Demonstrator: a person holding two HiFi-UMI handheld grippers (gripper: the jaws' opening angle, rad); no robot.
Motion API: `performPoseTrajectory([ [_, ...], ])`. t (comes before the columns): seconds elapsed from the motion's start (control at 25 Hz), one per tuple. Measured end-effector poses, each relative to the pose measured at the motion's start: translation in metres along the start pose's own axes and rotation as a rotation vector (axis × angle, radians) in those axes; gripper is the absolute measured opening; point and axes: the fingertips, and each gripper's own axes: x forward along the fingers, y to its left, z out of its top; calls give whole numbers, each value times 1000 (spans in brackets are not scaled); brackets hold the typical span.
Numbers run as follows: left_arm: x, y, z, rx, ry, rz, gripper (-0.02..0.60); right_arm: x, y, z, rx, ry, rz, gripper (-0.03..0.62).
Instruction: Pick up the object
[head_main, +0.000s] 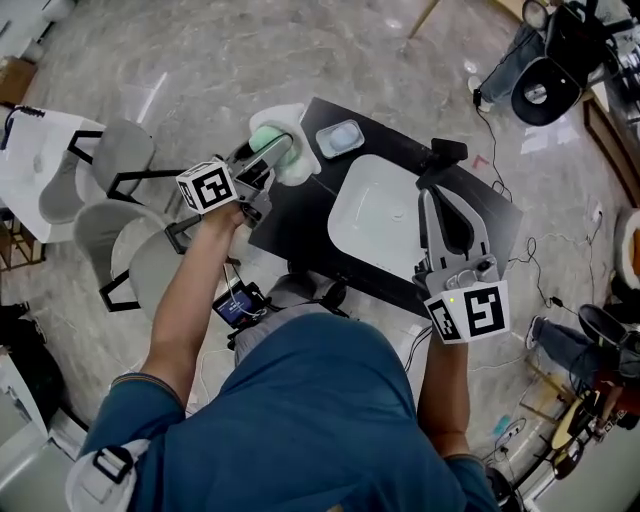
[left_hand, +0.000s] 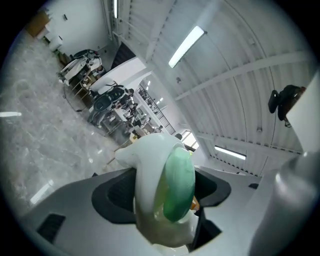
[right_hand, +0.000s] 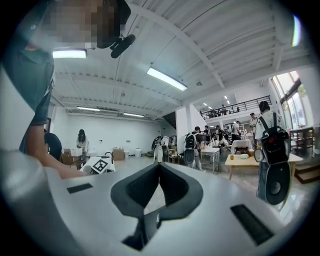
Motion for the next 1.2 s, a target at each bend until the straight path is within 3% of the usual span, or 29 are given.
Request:
performPoseTrajectory([
  [0.36,-38,-126,91,176,-218,-140,331,-7,2,20,-67,-34,15,14],
  [0.72,-86,-248,149,410,-387,-251,331,-18,1,42,-115,-65,3,12],
  [0.96,-103,-286,150,627,-393,-197,331,-33,7,61,-162,-99,-15,12],
  [1.2,-100,-294,132,626,-364,-214,331,-46,14,78,-182,-139,-19,12],
])
